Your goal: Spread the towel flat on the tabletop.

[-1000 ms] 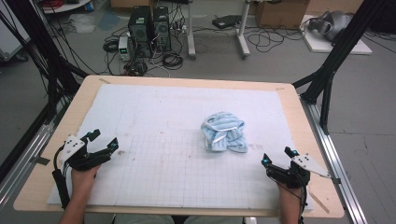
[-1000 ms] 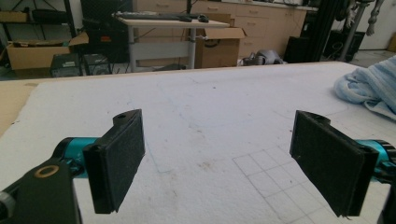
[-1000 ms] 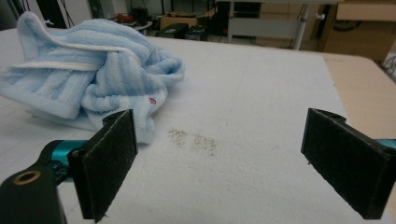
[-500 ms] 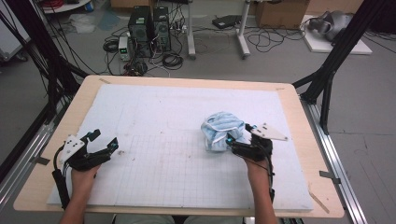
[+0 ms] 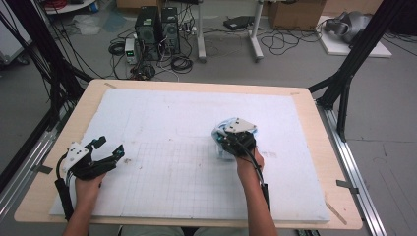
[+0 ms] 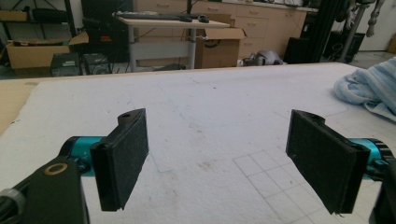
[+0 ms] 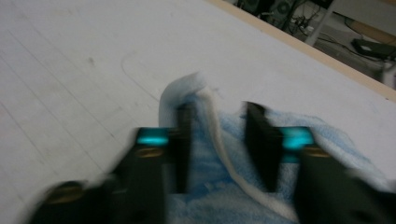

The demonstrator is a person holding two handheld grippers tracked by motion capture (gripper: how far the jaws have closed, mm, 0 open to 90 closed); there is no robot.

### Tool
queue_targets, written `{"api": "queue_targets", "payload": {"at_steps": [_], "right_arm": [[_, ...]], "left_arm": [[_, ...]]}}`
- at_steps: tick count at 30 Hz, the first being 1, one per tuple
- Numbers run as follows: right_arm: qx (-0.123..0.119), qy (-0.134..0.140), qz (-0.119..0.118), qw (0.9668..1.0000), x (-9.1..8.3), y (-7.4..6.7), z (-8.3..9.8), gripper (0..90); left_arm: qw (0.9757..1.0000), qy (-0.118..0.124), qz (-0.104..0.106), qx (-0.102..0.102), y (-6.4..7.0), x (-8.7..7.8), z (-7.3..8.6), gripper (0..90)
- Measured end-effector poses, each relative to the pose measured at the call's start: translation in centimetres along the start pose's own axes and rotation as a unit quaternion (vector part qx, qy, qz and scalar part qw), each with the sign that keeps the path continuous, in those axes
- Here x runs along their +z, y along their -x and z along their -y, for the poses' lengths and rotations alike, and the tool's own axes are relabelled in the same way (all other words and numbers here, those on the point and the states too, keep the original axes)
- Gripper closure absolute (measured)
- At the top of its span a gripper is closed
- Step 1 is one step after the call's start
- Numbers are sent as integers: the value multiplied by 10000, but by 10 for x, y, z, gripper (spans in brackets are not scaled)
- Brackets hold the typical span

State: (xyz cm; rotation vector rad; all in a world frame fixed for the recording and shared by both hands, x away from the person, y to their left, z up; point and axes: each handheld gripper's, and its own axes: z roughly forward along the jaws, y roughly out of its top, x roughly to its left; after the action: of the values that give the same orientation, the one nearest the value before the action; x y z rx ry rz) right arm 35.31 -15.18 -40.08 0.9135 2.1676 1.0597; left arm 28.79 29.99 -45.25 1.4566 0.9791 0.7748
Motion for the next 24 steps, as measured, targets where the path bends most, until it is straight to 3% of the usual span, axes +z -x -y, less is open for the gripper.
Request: {"api": "queue_targets", "payload": {"at_steps": [1, 4, 5, 6, 10, 17, 24], "right_arm": [[1, -27, 78, 10000, -1, 0, 0, 871], [102, 259, 42, 9996, -13, 4, 3, 876], [164, 408, 13, 9990, -24, 7, 5, 878], [164, 408, 13, 9990, -24, 7, 5, 878], [301, 670, 19, 9973, -54, 15, 16, 878], [511, 878, 49, 9948, -77, 21, 36, 877], [596, 1119, 112, 9919, -112, 14, 60, 877]], "left_arm": [[10000, 9, -10, 9, 0, 0, 0, 214], [10000, -3, -2, 1, 0, 0, 0, 215], [10000, -7, -1, -2, 0, 0, 0, 222], [10000, 11, -13, -43, 0, 0, 0, 223], [10000, 3, -18, -40, 0, 0, 0, 223], [10000, 4, -16, -43, 0, 0, 0, 223], [10000, 5, -16, -39, 0, 0, 0, 223]]}}
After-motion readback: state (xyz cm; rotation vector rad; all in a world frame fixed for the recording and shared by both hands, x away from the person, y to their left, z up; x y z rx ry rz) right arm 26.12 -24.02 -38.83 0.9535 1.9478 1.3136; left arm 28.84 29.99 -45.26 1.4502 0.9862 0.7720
